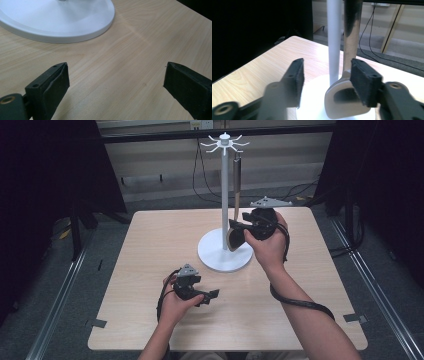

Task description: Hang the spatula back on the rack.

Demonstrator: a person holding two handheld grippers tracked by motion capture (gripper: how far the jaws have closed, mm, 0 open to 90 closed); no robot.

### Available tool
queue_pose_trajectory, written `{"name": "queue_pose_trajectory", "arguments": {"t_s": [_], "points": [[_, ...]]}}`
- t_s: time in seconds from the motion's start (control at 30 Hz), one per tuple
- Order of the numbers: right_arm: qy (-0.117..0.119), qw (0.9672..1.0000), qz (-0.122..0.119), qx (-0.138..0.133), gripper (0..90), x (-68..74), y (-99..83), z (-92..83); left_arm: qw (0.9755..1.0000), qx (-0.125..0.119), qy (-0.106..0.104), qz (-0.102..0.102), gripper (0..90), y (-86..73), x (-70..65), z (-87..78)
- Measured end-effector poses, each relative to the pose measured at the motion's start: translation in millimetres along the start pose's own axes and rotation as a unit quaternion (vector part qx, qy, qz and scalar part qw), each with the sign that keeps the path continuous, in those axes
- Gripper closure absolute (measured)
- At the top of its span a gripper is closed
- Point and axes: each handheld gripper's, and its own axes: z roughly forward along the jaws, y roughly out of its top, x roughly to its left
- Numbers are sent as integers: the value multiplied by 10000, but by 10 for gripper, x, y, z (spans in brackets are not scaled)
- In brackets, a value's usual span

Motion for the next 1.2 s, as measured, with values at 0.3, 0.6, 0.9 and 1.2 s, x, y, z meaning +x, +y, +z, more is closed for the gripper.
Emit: {"name": "queue_pose_trajectory", "arguments": {"t_s": [0.3,0.6,0.9,1.2], "points": [[-82,10000,8,50,251,-75,-99,-71,10000,24,14,19,62,0,-3,-1],[-17,9999,-29,116,173,-119,-217,-95,10000,52,16,28,62,-4,-9,8],[53,9997,-69,233,151,-126,-320,-92,10000,59,46,29,62,-27,0,-18],[239,9988,-171,403,128,-103,-455,-103,10000,64,64,25,62,-27,4,-28]]}}
